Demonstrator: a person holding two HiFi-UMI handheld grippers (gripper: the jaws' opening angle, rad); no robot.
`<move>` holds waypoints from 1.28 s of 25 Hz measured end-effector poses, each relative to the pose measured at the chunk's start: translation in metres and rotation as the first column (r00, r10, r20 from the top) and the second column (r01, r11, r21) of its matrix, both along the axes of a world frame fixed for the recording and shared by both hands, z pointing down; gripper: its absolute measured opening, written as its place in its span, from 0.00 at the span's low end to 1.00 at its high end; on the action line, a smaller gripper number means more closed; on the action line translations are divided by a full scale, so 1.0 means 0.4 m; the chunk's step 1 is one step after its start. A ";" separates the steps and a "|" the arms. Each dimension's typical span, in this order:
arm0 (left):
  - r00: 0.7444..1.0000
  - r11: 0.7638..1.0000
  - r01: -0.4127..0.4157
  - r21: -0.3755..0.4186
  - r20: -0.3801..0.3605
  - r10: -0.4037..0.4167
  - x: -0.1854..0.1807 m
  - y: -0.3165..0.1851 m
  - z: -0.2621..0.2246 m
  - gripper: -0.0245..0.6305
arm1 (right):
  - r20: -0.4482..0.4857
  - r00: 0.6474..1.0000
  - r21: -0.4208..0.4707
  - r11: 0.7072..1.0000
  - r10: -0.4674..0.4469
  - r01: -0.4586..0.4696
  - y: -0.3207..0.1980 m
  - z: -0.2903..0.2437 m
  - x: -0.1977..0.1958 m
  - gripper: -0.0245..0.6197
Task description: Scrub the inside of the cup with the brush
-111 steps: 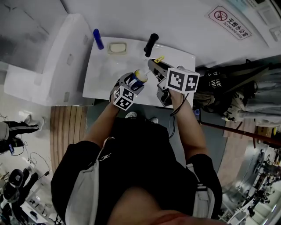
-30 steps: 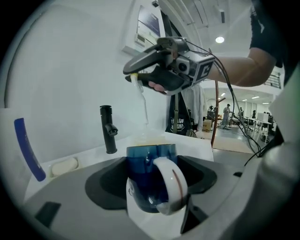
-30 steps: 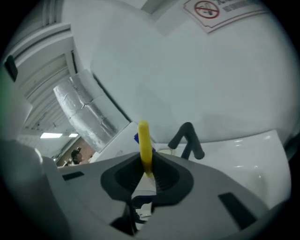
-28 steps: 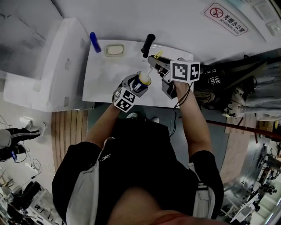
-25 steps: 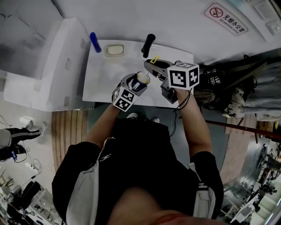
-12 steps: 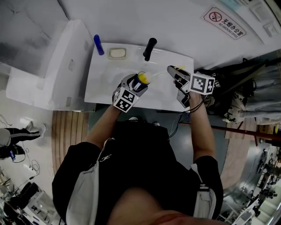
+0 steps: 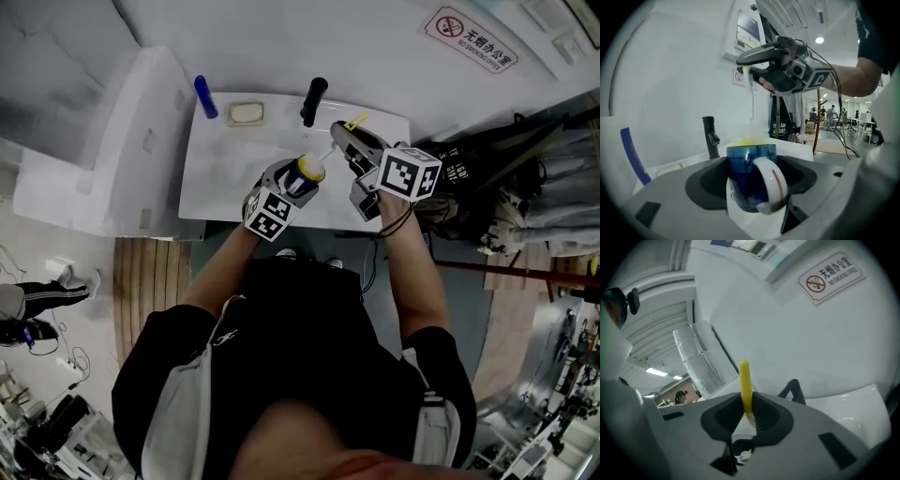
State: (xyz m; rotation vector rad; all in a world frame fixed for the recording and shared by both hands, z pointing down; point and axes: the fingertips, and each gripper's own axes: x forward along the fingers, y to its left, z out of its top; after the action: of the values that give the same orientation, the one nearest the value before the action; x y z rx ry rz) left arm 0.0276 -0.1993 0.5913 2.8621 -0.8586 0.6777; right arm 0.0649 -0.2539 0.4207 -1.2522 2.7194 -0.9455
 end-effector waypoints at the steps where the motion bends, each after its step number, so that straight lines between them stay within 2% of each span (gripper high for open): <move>1: 1.000 1.000 0.006 -0.001 -0.001 -0.006 -0.004 -0.003 0.001 0.56 | -0.019 1.000 0.023 1.000 -0.013 0.013 0.014 -0.016 -0.009 0.12; 5: 1.000 1.000 0.024 -0.010 -0.007 -0.024 -0.017 -0.012 0.008 0.56 | -0.045 0.999 0.110 0.994 -0.001 0.005 0.058 -0.086 0.003 0.12; 8: 0.998 0.998 0.051 -0.032 -0.025 -0.052 -0.022 -0.020 0.015 0.56 | -0.024 0.996 0.163 0.983 0.089 -0.084 0.076 -0.134 0.060 0.12; 11: 0.997 0.996 0.075 -0.039 -0.018 -0.076 -0.033 -0.033 0.018 0.56 | -0.004 0.980 0.228 0.954 0.199 -0.193 0.100 -0.171 0.131 0.12; 15: 0.995 0.994 0.098 -0.038 -0.022 -0.099 -0.044 -0.047 0.014 0.56 | -0.001 0.934 0.303 0.890 0.358 -0.340 0.128 -0.178 0.233 0.12; 18: 0.993 0.993 0.114 -0.043 -0.034 -0.115 -0.043 -0.052 0.009 0.56 | -0.026 0.891 0.287 0.857 0.454 -0.428 0.138 -0.107 0.302 0.12; 24: 0.992 0.993 0.119 -0.020 -0.040 -0.120 -0.028 -0.058 -0.022 0.56 | -0.134 0.824 0.208 0.829 0.550 -0.519 0.150 0.087 0.359 0.12; 27: 0.992 0.993 0.118 -0.010 -0.052 -0.118 -0.018 -0.058 -0.040 0.56 | -0.160 0.811 0.181 0.824 0.563 -0.537 0.158 0.147 0.356 0.12; 32: 0.993 0.995 0.099 0.000 -0.060 -0.099 0.003 -0.059 -0.054 0.56 | -0.137 0.806 0.170 0.815 0.577 -0.554 0.163 0.158 0.342 0.12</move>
State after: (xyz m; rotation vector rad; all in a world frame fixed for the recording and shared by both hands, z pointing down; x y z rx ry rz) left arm 0.0290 -0.2228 0.5698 2.8040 -0.9857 0.5773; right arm 0.2018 -0.1888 0.4840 -2.0389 2.2139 -0.6022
